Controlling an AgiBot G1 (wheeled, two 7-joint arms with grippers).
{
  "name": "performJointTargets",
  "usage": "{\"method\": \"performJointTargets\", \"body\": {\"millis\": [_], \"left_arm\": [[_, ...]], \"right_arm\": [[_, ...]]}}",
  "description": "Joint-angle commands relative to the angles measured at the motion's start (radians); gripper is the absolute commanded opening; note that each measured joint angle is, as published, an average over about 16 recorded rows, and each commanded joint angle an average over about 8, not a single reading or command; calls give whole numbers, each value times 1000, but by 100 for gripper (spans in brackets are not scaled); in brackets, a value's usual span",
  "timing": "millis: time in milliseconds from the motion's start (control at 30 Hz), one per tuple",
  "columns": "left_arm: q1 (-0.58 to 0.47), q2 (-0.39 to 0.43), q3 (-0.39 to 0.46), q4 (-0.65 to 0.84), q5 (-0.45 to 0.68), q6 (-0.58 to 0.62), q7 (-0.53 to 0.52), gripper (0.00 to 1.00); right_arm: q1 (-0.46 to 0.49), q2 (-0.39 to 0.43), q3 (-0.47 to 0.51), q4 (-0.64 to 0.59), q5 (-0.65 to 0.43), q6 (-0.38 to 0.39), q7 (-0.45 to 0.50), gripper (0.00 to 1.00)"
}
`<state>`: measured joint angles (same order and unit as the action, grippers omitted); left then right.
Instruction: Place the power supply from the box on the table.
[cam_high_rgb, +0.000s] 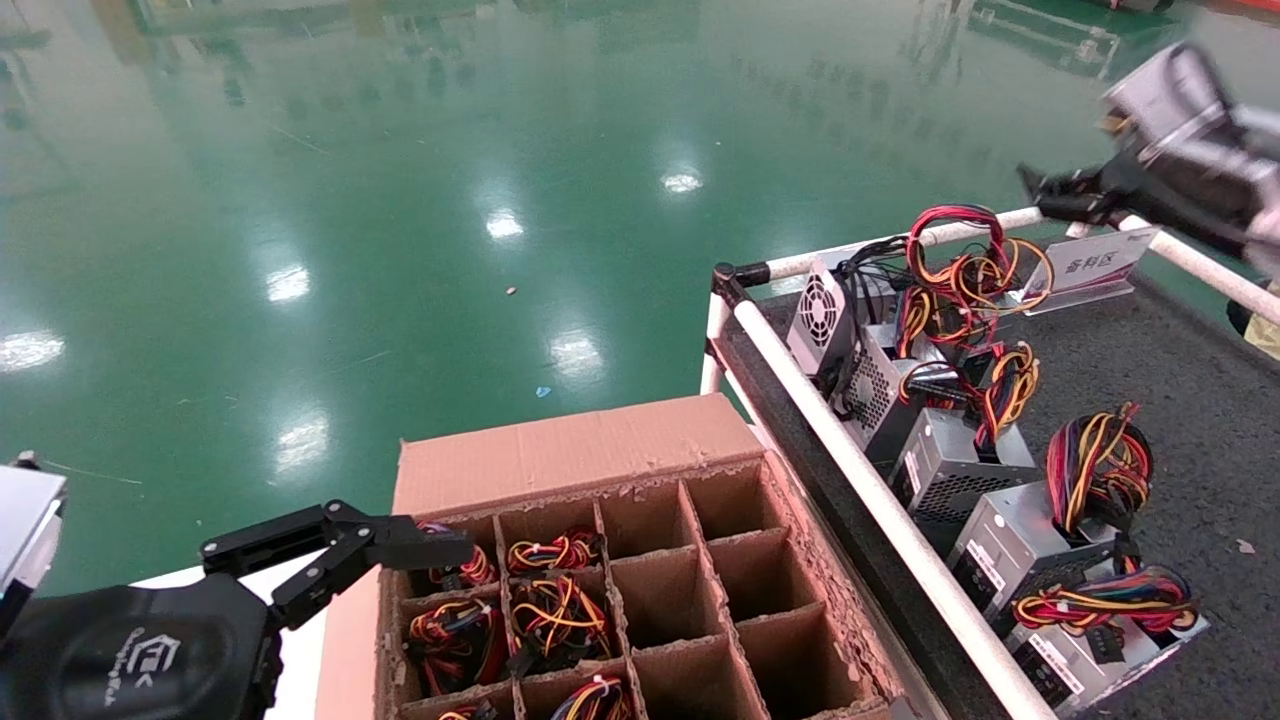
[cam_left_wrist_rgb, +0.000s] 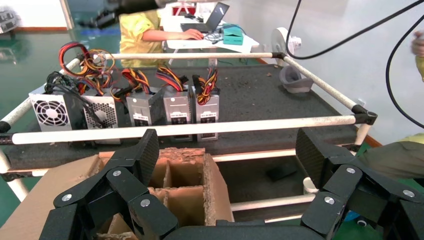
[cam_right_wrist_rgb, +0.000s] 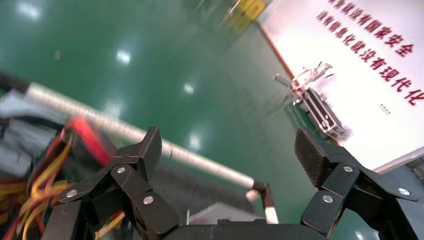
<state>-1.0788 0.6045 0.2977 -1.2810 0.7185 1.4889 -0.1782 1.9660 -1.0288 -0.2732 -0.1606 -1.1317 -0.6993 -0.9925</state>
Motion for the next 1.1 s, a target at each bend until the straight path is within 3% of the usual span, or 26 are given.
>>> {"method": "performJointTargets", "body": {"millis": [33, 1100], "left_arm": [[0, 0, 0, 0, 0, 0, 0, 100], [-1, -1, 2, 0, -1, 0, 1, 100]], "right_arm": [[-21, 10, 0, 34, 9, -20, 28, 100], [-532, 250, -4, 863, 239, -476, 705, 100]]}}
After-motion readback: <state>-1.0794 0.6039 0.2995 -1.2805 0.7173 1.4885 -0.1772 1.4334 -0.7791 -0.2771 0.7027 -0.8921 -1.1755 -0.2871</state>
